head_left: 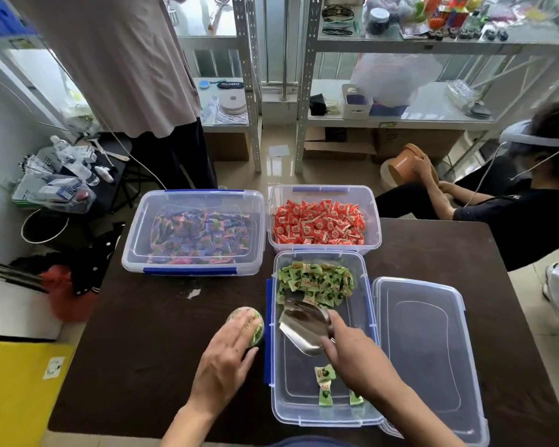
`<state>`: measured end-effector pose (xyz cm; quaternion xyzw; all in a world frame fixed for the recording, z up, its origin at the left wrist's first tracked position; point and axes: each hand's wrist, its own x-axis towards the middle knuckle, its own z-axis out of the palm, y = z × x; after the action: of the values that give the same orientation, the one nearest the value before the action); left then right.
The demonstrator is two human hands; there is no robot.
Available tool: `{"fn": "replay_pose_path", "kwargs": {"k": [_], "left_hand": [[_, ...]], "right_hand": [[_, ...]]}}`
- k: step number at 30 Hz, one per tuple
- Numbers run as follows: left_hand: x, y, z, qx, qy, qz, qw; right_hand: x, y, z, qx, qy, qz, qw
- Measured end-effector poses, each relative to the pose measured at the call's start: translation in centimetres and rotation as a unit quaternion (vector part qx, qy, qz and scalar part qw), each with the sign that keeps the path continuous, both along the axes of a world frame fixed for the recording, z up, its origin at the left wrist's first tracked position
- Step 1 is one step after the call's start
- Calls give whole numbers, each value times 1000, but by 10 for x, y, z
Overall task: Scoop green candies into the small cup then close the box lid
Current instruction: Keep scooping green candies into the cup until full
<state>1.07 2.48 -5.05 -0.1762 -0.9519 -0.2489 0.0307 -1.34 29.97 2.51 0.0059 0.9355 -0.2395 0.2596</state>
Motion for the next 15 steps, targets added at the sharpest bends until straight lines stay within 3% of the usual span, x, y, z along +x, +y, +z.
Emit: {"fn": "replay_pose_path", "kwargs": {"k": [4, 8, 13, 15], "left_hand": [[3, 2, -2, -95, 0, -32, 995], [-2, -1, -11, -181, -52, -35, 982], [-15, -1, -13, -249, -65, -66, 964], [-23, 0, -9, -272, -82, -82, 955]], "right_hand": [[5, 23, -33, -112, -169, -137, 970], [17, 27, -55, -233, -292, -316, 872], [23, 17, -71, -284, -314, -429, 798], [20, 6, -75, -351, -291, -495, 740]]}}
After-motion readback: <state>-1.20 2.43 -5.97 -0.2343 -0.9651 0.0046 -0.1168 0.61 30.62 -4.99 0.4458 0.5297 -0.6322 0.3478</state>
